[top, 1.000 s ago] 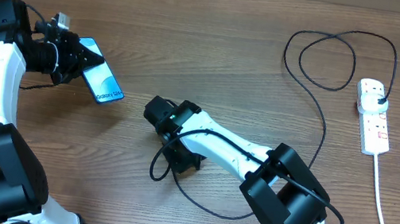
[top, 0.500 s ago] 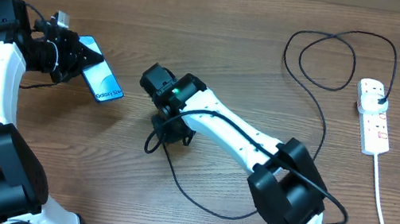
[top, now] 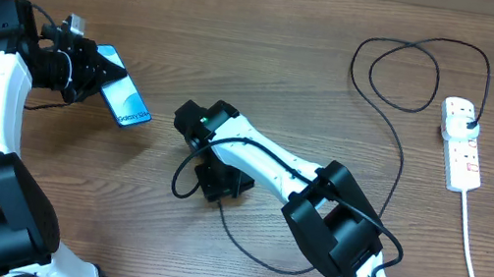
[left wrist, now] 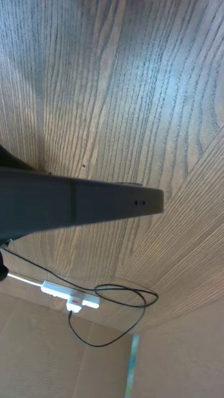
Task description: Plug charger to phone and switch on socket
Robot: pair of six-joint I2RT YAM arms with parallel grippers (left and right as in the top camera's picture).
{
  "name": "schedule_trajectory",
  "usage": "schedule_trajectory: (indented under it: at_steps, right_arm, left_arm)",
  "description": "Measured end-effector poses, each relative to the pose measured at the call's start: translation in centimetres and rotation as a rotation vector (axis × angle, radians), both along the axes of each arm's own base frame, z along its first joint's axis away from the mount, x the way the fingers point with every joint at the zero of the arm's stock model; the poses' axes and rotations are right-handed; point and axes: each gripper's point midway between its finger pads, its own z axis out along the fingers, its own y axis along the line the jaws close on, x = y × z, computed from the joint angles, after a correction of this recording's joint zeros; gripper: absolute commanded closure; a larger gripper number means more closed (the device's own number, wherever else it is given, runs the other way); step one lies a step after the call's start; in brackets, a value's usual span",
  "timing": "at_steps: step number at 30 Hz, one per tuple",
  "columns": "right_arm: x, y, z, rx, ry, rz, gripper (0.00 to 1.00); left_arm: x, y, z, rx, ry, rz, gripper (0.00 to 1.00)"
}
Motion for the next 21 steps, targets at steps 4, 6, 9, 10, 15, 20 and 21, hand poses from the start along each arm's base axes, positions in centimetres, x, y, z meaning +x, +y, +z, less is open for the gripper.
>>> schedule_trajectory:
  at_steps: [4,6,9,10,15,20,21]
  right_arm:
    - [1.4,-4.1,0.5,-0.172,-0.061,-0.022,0.50]
    - [2.4,-5.7,0.7,-0.204,-0.065,-0.056,0.48]
    - [5.3,-8.6,0.7,-0.213,-0.076,-0.155,0.44]
    - [5.9,-8.9,0.5,-0.198,-0.077,-0.179,0.43]
    - [9.2,-8.4,-0.2,-0.022,-0.075,-0.276,0.43]
    - [10.9,-7.3,-0.2,0.123,-0.057,-0.346,0.53]
    - [11.0,-7.4,-0.2,0.125,-0.055,-0.355,0.51]
  left_arm:
    - [0.0,0.0,0.0,0.000,0.001,0.000,0.96]
    - [0.0,0.0,0.0,0.000,0.001,0.000,0.96]
    - [0.0,0.0,0.0,0.000,0.001,0.000,0.95]
    - [0.0,0.0,0.0,0.000,0.001,0.000,0.96]
    - [0.0,0.0,0.0,0.000,0.001,0.000,0.96]
    - [-0.1,0.0,-0.1,0.002,0.006,0.001,0.96]
    - [-0.1,0.0,-0.1,0.002,0.006,0.001,0.96]
